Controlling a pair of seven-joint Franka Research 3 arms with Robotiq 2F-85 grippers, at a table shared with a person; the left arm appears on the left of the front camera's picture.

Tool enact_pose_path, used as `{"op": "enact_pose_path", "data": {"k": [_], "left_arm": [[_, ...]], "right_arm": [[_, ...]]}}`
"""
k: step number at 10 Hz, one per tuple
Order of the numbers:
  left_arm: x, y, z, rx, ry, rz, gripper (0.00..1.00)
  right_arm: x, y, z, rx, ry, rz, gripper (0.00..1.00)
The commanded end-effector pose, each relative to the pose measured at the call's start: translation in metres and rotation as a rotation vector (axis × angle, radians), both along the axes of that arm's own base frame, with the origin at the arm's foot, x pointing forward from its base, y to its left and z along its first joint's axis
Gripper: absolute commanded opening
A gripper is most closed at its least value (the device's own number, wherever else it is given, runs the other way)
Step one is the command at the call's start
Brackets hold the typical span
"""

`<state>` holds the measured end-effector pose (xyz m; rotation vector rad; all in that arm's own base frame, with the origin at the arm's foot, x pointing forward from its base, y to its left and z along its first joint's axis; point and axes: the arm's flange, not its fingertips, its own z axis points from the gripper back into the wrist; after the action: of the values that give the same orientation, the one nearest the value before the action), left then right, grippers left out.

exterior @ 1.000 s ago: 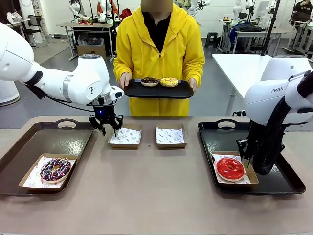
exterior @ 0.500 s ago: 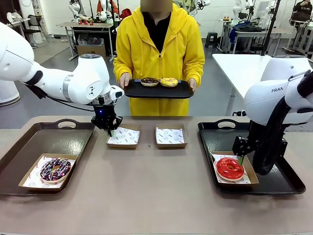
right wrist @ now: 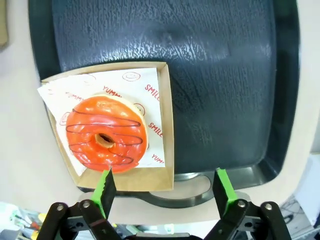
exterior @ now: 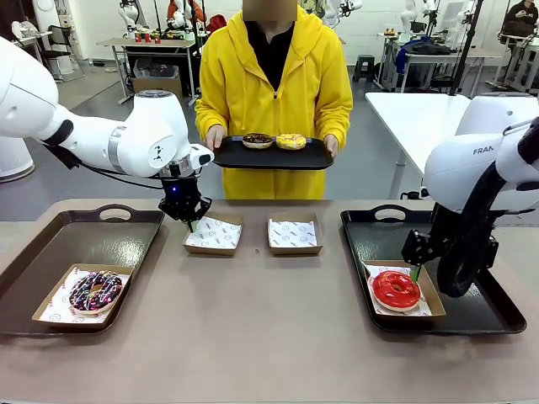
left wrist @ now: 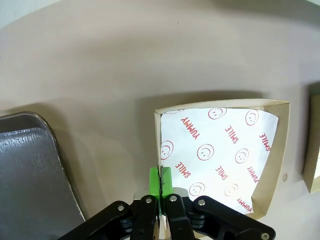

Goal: Individually package the donuts and arrange them on the tray.
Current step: Place the picked Paper togo box on the Handle tray while simultaneously picking up another Paper togo box from the table with the other hand.

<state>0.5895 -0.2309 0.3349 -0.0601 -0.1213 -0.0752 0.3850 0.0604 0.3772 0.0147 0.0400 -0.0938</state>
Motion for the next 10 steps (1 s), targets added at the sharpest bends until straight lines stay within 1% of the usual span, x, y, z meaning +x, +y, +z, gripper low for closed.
{"op": "enact_pose_path", "data": {"k": [1,2,3,4,5,6,7,8,9,10], "left_arm": [[-0.005,-0.009,0.034,-0.046,0.014,0.064,0.0],[-0.011,-0.015,0.07,-0.083,0.009,0.06,0.0],[-0.017,-0.021,0.1,-0.09,-0.013,0.07,0.0],[-0.02,-0.025,0.126,-0.102,-0.045,0.079,0.0],[-0.02,-0.026,0.144,-0.108,-0.065,0.086,0.0],[-0.018,-0.027,0.163,-0.108,-0.088,0.11,0.0],[-0.016,-0.027,0.17,-0.107,-0.096,0.121,0.0],[-0.015,-0.026,0.173,-0.097,-0.088,0.133,0.0],[-0.023,-0.025,0.178,-0.123,-0.098,0.083,0.0],[-0.023,-0.025,0.178,-0.123,-0.098,0.083,0.0]], "right_arm": [[-0.018,-0.031,0.03,0.219,0.022,0.005,1.0],[-0.028,-0.065,0.063,0.42,0.039,-0.026,1.0],[-0.039,-0.096,0.085,0.555,0.023,-0.044,1.0],[-0.047,-0.129,0.101,0.69,0.001,-0.07,1.0],[-0.055,-0.162,0.111,0.831,-0.036,-0.067,1.0],[-0.061,-0.201,0.118,0.981,-0.081,-0.075,1.0],[-0.062,-0.223,0.117,1.066,-0.104,-0.093,1.0],[-0.062,-0.255,0.11,1.179,-0.172,-0.122,1.0],[-0.055,-0.279,0.101,1.256,-0.214,-0.119,1.0],[-0.045,-0.293,0.089,1.298,-0.226,-0.107,1.0]]}}
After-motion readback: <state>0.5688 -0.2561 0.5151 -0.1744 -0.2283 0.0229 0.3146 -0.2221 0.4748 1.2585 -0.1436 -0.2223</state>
